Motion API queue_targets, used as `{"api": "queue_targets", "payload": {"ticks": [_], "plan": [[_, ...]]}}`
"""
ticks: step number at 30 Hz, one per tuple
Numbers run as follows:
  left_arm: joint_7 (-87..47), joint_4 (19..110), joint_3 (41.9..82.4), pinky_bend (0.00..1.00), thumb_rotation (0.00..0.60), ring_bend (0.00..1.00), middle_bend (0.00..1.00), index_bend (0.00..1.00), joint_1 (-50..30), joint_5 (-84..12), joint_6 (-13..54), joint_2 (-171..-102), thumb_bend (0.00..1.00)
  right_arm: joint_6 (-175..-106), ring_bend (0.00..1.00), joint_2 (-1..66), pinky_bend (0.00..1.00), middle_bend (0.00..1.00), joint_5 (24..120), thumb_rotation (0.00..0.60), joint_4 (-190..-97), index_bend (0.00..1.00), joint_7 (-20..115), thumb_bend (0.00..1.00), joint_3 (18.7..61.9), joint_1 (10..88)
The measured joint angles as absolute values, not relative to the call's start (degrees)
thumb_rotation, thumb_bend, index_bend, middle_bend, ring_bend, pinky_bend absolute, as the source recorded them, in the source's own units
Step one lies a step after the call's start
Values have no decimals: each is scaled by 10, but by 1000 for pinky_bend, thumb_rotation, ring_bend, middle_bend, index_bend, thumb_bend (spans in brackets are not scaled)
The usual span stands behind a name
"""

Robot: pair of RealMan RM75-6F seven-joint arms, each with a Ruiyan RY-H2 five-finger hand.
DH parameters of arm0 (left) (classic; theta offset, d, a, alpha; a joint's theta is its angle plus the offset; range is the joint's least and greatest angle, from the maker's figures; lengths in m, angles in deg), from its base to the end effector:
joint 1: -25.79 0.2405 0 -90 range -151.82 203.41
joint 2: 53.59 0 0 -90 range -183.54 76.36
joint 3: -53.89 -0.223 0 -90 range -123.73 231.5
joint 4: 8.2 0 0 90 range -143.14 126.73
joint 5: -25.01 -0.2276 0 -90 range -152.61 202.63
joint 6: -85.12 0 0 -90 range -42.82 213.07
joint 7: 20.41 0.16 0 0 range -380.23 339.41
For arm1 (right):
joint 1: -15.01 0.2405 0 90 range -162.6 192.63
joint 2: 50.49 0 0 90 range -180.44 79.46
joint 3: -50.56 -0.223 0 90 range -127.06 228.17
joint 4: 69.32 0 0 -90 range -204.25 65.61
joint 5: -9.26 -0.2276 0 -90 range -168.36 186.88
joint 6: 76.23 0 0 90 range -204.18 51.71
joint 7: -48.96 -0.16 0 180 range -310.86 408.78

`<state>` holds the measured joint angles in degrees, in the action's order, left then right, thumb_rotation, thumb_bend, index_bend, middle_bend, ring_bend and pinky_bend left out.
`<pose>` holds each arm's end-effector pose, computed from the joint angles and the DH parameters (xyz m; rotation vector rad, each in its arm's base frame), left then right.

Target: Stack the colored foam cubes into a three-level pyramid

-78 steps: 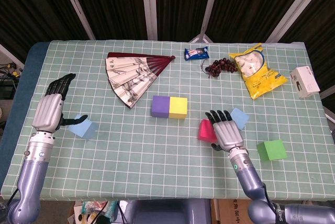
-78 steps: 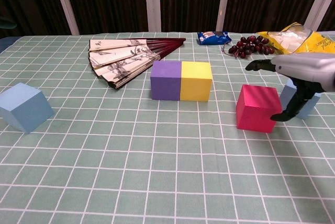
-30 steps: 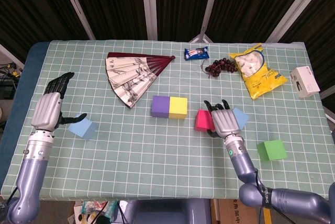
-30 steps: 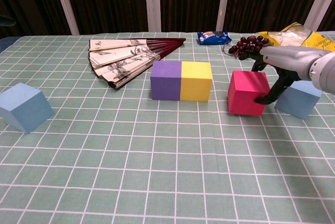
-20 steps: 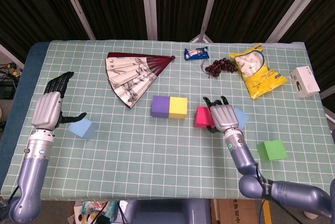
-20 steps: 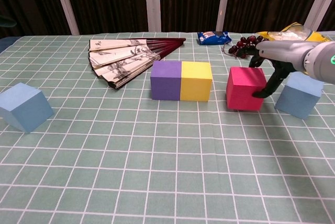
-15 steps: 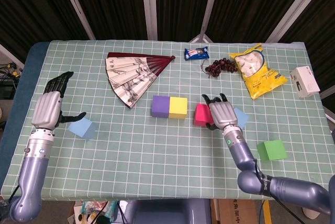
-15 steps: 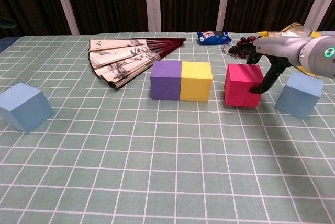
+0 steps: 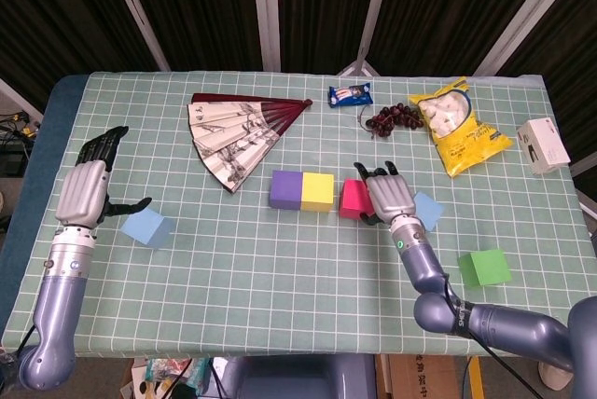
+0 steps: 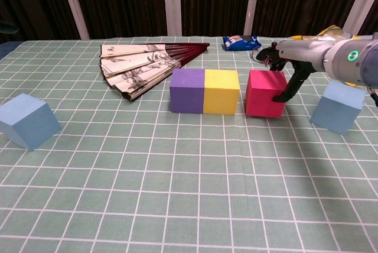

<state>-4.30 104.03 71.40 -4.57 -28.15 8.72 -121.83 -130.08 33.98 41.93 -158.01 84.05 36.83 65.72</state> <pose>-0.1385 0.3166 0.1041 -1.2811 -1.1119 -1.1354 -0.1205 -0.3740 -0.0192 1.7125 -1.0966 0.6912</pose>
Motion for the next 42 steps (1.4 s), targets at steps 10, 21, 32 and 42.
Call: {"api": "queue_targets", "payload": {"ticks": [10, 21, 32, 42], "plan": [[-43, 1037, 715, 47, 600, 62, 43, 0, -46, -279, 90, -1220, 67, -1299, 197, 348, 0, 362, 420, 600, -1565, 0, 832, 327, 372, 667], [-46, 1033, 717, 47, 600, 62, 43, 0, -45, -275, 94, -1219, 67, -1296, 197, 364, 0, 362, 456, 600, -1532, 0, 814, 326, 384, 671], [-48, 1030, 720, 47, 600, 62, 43, 0, -45, -271, 96, -1218, 67, -1295, 197, 370, 0, 362, 446, 600, -1526, 0, 817, 327, 385, 677], [-52, 1028, 723, 47, 600, 62, 43, 0, -45, -269, 97, -1217, 67, -1295, 197, 378, 0, 362, 454, 600, -1515, 0, 811, 326, 386, 679]]}}
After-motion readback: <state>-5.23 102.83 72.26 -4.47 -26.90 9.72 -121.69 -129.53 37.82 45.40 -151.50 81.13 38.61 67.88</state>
